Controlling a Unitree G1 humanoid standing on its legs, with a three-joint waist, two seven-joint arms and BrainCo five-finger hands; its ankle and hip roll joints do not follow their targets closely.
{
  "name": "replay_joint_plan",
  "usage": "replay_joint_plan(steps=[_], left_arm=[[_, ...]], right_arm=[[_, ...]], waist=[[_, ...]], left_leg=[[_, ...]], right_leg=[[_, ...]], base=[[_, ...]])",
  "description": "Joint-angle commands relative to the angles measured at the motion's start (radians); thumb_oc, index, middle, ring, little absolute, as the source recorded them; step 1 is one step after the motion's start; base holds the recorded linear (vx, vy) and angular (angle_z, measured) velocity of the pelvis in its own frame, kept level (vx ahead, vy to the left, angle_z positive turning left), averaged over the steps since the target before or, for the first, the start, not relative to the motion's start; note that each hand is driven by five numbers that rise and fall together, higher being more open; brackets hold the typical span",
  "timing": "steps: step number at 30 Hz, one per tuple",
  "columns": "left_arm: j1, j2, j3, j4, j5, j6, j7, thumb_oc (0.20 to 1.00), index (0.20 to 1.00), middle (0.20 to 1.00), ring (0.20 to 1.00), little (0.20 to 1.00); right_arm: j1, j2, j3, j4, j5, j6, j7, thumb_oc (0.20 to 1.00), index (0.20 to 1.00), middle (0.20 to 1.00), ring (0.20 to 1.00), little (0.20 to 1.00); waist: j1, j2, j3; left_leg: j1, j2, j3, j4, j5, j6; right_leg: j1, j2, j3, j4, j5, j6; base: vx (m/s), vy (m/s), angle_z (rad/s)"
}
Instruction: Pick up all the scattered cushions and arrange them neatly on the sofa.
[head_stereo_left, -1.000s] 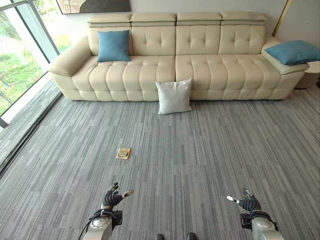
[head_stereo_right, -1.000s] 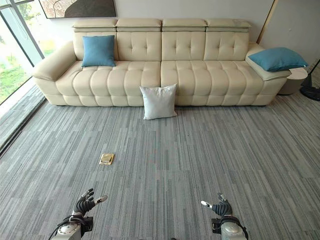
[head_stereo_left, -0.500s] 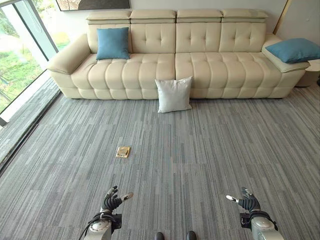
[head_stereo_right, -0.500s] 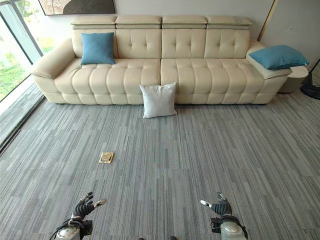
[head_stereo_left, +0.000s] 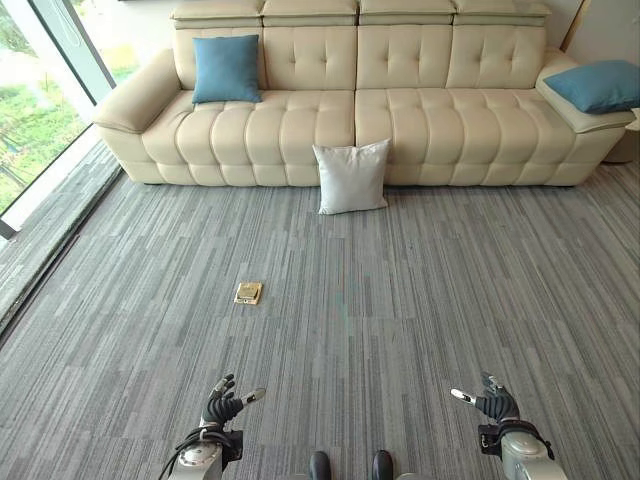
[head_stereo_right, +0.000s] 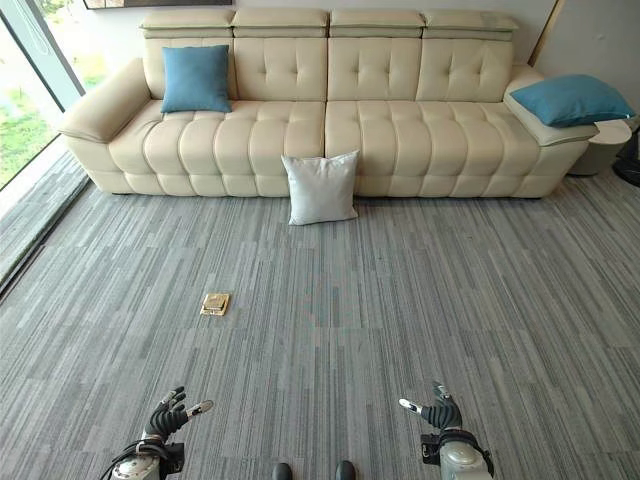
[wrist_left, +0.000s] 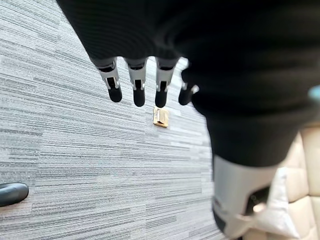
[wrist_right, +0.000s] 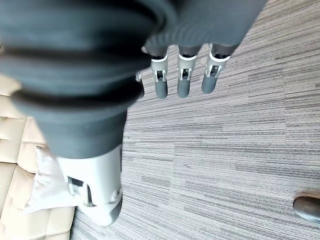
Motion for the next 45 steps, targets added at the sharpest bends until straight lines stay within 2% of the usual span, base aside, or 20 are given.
replay_joint_plan(steps=[1, 9, 13, 15, 17, 19, 22, 24, 26, 29, 30, 31, 32, 35, 36, 37, 38, 42, 43, 45], left_arm=[[-0.054, 0.031, 0.014, -0.011, -0.008, -0.026, 0.008, 1.000, 1.000, 1.000, 1.000, 1.000], [-0.063, 0.057, 0.013, -0.031, -0.007, -0.027, 0.008, 1.000, 1.000, 1.000, 1.000, 1.000], [-0.074, 0.063, 0.013, -0.030, -0.012, -0.023, 0.012, 1.000, 1.000, 1.000, 1.000, 1.000], [-0.081, 0.057, 0.010, -0.019, -0.010, -0.023, 0.013, 1.000, 1.000, 1.000, 1.000, 1.000], [-0.081, 0.055, 0.010, -0.025, -0.011, -0.023, 0.011, 1.000, 1.000, 1.000, 1.000, 1.000], [-0.087, 0.052, 0.008, -0.039, -0.021, -0.024, 0.012, 1.000, 1.000, 1.000, 1.000, 1.000], [-0.103, 0.048, 0.001, -0.035, -0.015, -0.033, 0.012, 1.000, 1.000, 1.000, 1.000, 1.000], [-0.100, 0.040, 0.000, -0.034, -0.012, -0.034, 0.007, 1.000, 1.000, 1.000, 1.000, 1.000], [-0.094, 0.031, 0.003, -0.036, -0.041, -0.032, 0.003, 1.000, 1.000, 1.000, 1.000, 1.000], [-0.094, 0.030, 0.010, -0.032, -0.061, -0.029, -0.001, 1.000, 1.000, 1.000, 1.000, 1.000], [-0.098, 0.035, 0.012, -0.029, -0.064, -0.026, -0.011, 1.000, 1.000, 1.000, 1.000, 1.000], [-0.098, 0.035, 0.013, -0.029, -0.064, -0.026, -0.011, 1.000, 1.000, 1.000, 1.000, 1.000], [-0.109, 0.042, 0.011, -0.024, -0.070, -0.028, -0.008, 1.000, 1.000, 1.000, 1.000, 1.000], [-0.112, 0.047, 0.013, -0.024, -0.072, -0.026, -0.007, 1.000, 1.000, 1.000, 1.000, 1.000], [-0.111, 0.049, 0.014, -0.015, -0.071, -0.023, -0.006, 1.000, 1.000, 1.000, 1.000, 1.000], [-0.108, 0.050, 0.011, -0.002, -0.064, -0.019, -0.012, 1.000, 1.000, 1.000, 1.000, 1.000], [-0.105, 0.052, 0.007, -0.001, -0.061, -0.018, -0.013, 1.000, 1.000, 1.000, 1.000, 1.000], [-0.097, 0.049, 0.000, 0.005, -0.045, -0.011, -0.008, 1.000, 1.000, 1.000, 1.000, 1.000], [-0.098, 0.047, -0.005, 0.012, -0.042, -0.013, -0.006, 1.000, 1.000, 1.000, 1.000, 1.000], [-0.085, 0.048, 0.006, 0.010, -0.041, -0.015, -0.007, 1.000, 1.000, 1.000, 1.000, 1.000]], right_arm=[[-0.038, -0.013, 0.009, -0.034, -0.012, -0.029, -0.007, 1.000, 1.000, 1.000, 1.000, 1.000], [-0.057, -0.014, 0.014, 0.001, -0.008, -0.019, 0.004, 1.000, 1.000, 1.000, 1.000, 1.000], [-0.055, -0.004, 0.020, -0.003, -0.010, -0.014, 0.011, 1.000, 1.000, 1.000, 1.000, 1.000], [-0.060, 0.001, 0.025, 0.000, -0.011, -0.011, 0.012, 1.000, 1.000, 1.000, 1.000, 1.000], [-0.065, -0.002, 0.024, -0.003, -0.010, -0.011, 0.011, 1.000, 1.000, 1.000, 1.000, 1.000], [-0.063, -0.012, 0.017, -0.027, -0.011, -0.007, 0.002, 1.000, 1.000, 1.000, 1.000, 1.000], [-0.046, -0.014, 0.006, -0.027, -0.006, -0.007, -0.008, 1.000, 1.000, 1.000, 1.000, 1.000], [-0.034, -0.011, 0.005, -0.013, -0.002, -0.014, -0.005, 1.000, 1.000, 1.000, 1.000, 1.000], [-0.028, -0.022, -0.003, -0.012, 0.011, -0.021, 0.001, 1.000, 1.000, 1.000, 1.000, 1.000], [-0.018, -0.028, -0.008, -0.012, 0.027, -0.028, 0.011, 1.000, 1.000, 1.000, 1.000, 1.000], [-0.019, -0.034, -0.010, -0.012, 0.033, -0.031, 0.017, 1.000, 1.000, 1.000, 1.000, 1.000], [-0.019, -0.034, -0.010, -0.012, 0.033, -0.031, 0.017, 1.000, 1.000, 1.000, 1.000, 1.000], [-0.027, -0.043, -0.009, -0.012, 0.040, -0.034, 0.017, 1.000, 1.000, 1.000, 1.000, 1.000], [-0.028, -0.047, -0.012, -0.005, 0.046, -0.032, 0.015, 1.000, 1.000, 1.000, 1.000, 1.000], [-0.026, -0.050, -0.016, -0.003, 0.054, -0.033, 0.016, 1.000, 1.000, 1.000, 1.000, 1.000], [-0.026, -0.054, -0.019, 0.004, 0.056, -0.032, 0.020, 1.000, 1.000, 1.000, 1.000, 1.000], [-0.026, -0.059, -0.017, 0.011, 0.054, -0.032, 0.022, 1.000, 1.000, 1.000, 1.000, 1.000], [-0.025, -0.065, -0.015, 0.020, 0.049, -0.030, 0.012, 1.000, 1.000, 1.000, 1.000, 1.000], [-0.026, -0.063, -0.012, 0.030, 0.046, -0.025, 0.006, 1.000, 1.000, 1.000, 1.000, 1.000], [-0.025, -0.056, -0.009, 0.030, 0.033, -0.017, 0.013, 1.000, 1.000, 1.000, 1.000, 1.000]], waist=[[0.008, -0.030, 0.014], [0.025, -0.052, 0.023], [0.016, -0.045, 0.061], [0.009, -0.034, 0.071], [0.005, -0.033, 0.082], [-0.022, -0.032, 0.100], [-0.046, -0.038, 0.096], [-0.049, -0.037, 0.078], [-0.059, -0.017, 0.055], [-0.064, -0.008, 0.045], [-0.054, -0.020, 0.062], [-0.056, -0.020, 0.061], [-0.039, -0.044, 0.080], [-0.025, -0.063, 0.090], [-0.014, -0.078, 0.096], [-0.006, -0.083, 0.089], [-0.003, -0.083, 0.089], [0.016, -0.057, 0.084], [0.025, -0.053, 0.081], [0.035, -0.043, 0.064]], left_leg=[[0.042, 0.075, -0.029, -0.001, -0.100, -0.089], [0.028, 0.058, -0.028, -0.001, -0.111, -0.055], [0.048, 0.046, -0.035, -0.001, -0.127, -0.026], [0.064, 0.051, -0.031, -0.001, -0.137, -0.027], [0.085, 0.049, -0.027, -0.001, -0.153, -0.030], [0.126, 0.034, -0.036, -0.001, -0.183, -0.040], [0.155, 0.029, -0.055, -0.001, -0.219, -0.051], [0.171, 0.033, -0.058, -0.001, -0.231, -0.056], [0.177, 0.071, -0.066, 0.031, -0.201, -0.077], [0.136, 0.100, -0.075, 0.173, -0.141, -0.115], [0.059, 0.094, -0.086, 0.343, -0.061, -0.132], [0.052, 0.094, -0.089, 0.351, -0.064, -0.133], [-0.027, 0.076, -0.114, 0.515, -0.011, -0.130], [-0.097, 0.082, -0.102, 0.576, -0.023, -0.114], [-0.138, 0.083, -0.090, 0.551, -0.059, -0.101], [-0.157, 0.080, -0.082, 0.446, -0.098, -0.087], [-0.166, 0.079, -0.082, 0.383, -0.107, -0.088], [-0.240, 0.091, -0.065, 0.095, 0.032, -0.113], [-0.269, 0.073, -0.017, 0.034, 0.049, -0.115], [-0.259, 0.070, -0.015, 0.009, 0.056, -0.111]], right_leg=[[0.048, -0.088, 0.010, 0.001, -0.141, 0.118], [-0.018, -0.103, 0.026, 0.108, -0.153, 0.131], [-0.174, -0.117, 0.047, 0.410, -0.084, 0.183], [-0.251, -0.103, 0.043, 0.467, -0.082, 0.170], [-0.272, -0.101, 0.016, 0.429, -0.084, 0.156], [-0.308, -0.085, -0.030, 0.255, -0.060, 0.156], [-0.305, -0.074, -0.008, 0.151, -0.053, 0.159], [-0.283, -0.064, 0.000, 0.149, -0.042, 0.132], [-0.252, -0.044, -0.006, 0.153, -0.065, 0.102], [-0.202, -0.018, 0.000, 0.147, -0.104, 0.064], [-0.153, -0.013, 0.008, 0.132, -0.124, 0.038], [-0.155, -0.014, 0.006, 0.132, -0.124, 0.038], [-0.120, -0.013, 0.018, 0.114, -0.137, 0.015], [-0.086, -0.024, 0.024, 0.103, -0.151, 0.010], [-0.060, -0.035, 0.031, 0.091, -0.158, 0.015], [-0.037, -0.039, 0.039, 0.081, -0.172, 0.021], [-0.025, -0.043, 0.041, 0.076, -0.180, 0.027], [0.057, -0.027, 0.042, 0.046, -0.220, 0.037], [0.097, -0.023, 0.053, 0.034, -0.233, 0.044], [0.116, -0.015, 0.078, 0.039, -0.245, 0.051]], base=[[0.02, 0.031, 0.02], [0.02, 0.100, -0.05], [0.00, 0.129, -0.09], [0.12, 0.072, 0.02], [0.17, -0.007, 0.00], [0.27, -0.068, -0.01], [0.26, -0.090, 0.12], [0.36, -0.172, 0.53], [0.40, -0.229, 0.42], [0.29, -0.191, 0.40], [0.20, -0.178, 0.29], [0.23, -0.256, 0.01], [0.17, -0.192, -0.12], [0.18, -0.118, -0.14], [0.27, -0.002, -0.19], [0.35, 0.023, -0.18], [0.36, 0.084, -0.13], [0.34, 0.101, -0.07], [0.42, 0.145, -0.13], [0.38, 0.180, -0.09]])
